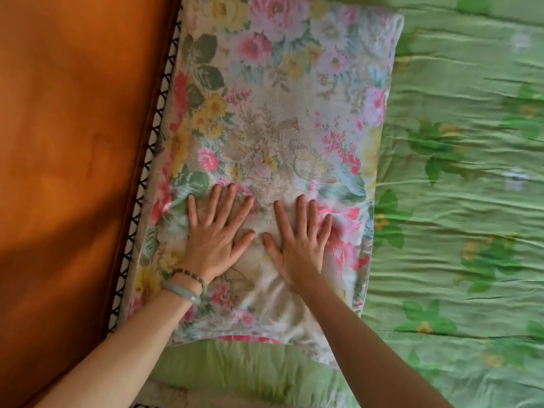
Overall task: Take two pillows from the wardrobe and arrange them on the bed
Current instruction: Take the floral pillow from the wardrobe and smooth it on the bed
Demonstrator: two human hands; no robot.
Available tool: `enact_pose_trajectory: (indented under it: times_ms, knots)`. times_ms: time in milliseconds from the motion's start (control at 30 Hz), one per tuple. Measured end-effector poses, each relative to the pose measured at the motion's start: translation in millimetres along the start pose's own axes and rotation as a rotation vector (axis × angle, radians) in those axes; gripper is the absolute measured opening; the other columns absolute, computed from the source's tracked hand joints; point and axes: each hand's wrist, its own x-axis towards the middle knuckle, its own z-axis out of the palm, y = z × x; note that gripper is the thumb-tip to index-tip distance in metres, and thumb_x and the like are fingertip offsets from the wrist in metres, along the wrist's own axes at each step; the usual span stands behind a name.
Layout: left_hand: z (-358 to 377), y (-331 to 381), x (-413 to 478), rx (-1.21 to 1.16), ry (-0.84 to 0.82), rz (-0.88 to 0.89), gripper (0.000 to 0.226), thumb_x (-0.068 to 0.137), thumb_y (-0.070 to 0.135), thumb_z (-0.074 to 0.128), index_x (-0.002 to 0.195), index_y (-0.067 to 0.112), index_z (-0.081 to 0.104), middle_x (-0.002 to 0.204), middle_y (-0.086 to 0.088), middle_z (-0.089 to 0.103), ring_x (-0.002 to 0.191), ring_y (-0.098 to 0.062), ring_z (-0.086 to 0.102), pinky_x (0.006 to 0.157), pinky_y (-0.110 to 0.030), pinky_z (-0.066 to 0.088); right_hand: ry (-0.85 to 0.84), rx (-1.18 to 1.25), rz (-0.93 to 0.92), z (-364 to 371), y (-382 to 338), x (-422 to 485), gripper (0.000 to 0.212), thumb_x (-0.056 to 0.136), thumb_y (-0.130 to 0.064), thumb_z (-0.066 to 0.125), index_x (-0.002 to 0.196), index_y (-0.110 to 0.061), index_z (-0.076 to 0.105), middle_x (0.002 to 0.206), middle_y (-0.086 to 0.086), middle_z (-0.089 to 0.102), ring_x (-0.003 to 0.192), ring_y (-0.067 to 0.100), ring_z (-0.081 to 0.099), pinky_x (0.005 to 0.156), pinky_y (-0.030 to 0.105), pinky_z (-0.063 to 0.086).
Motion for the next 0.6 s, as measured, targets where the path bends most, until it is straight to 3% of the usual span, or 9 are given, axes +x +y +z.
enact_pose_trajectory:
  times_ms: [100, 233, 367, 600]
  knots:
    - [-29, 8, -7, -0.096, 0.054, -0.025, 0.070, 0.098, 0.064, 0.016, 0.156, 0.026, 0.013, 0.163, -0.012, 0.014, 0.150, -0.034, 0.012, 0.113, -0.070, 0.004, 0.049, 0.082, -0.046, -31, 6, -5, 0.063, 0.091, -0.060, 0.036, 0.146, -0.030, 0.033, 0.154, 0.014, 0.027, 0.143, 0.034, 0.022, 0.108, 0.065, 0.020]
    - [-70, -7, 60, -0.106, 0.166, -0.043, 0.070, 0.098, 0.065, 0.015, 0.156, 0.026, 0.014, 0.163, -0.010, 0.009, 0.150, -0.031, 0.004, 0.115, -0.061, -0.011, 0.168, 0.133, 0.017, -66, 14, 61, 0.065, 0.092, -0.058, 0.032, 0.149, -0.029, 0.024, 0.156, 0.016, 0.019, 0.145, 0.031, 0.009, 0.113, 0.062, 0.004]
    - [-74, -25, 129, -0.016, 0.087, -0.065, 0.072, 0.096, 0.067, 0.013, 0.157, 0.028, 0.013, 0.164, -0.010, 0.007, 0.151, -0.034, 0.006, 0.115, -0.067, -0.001, 0.092, 0.089, 0.031, -62, 14, 130, 0.065, 0.091, -0.060, 0.033, 0.148, -0.031, 0.025, 0.156, 0.014, 0.021, 0.145, 0.033, 0.014, 0.111, 0.065, 0.008]
    - [-15, -36, 152, 0.028, 0.077, -0.048, 0.071, 0.097, 0.067, 0.020, 0.157, 0.029, 0.010, 0.165, -0.007, 0.009, 0.151, -0.031, 0.008, 0.115, -0.067, 0.006, 0.022, 0.023, 0.053, -8, 23, 147, 0.065, 0.092, -0.060, 0.026, 0.150, -0.035, 0.011, 0.158, 0.011, 0.019, 0.146, 0.030, 0.014, 0.113, 0.063, 0.005]
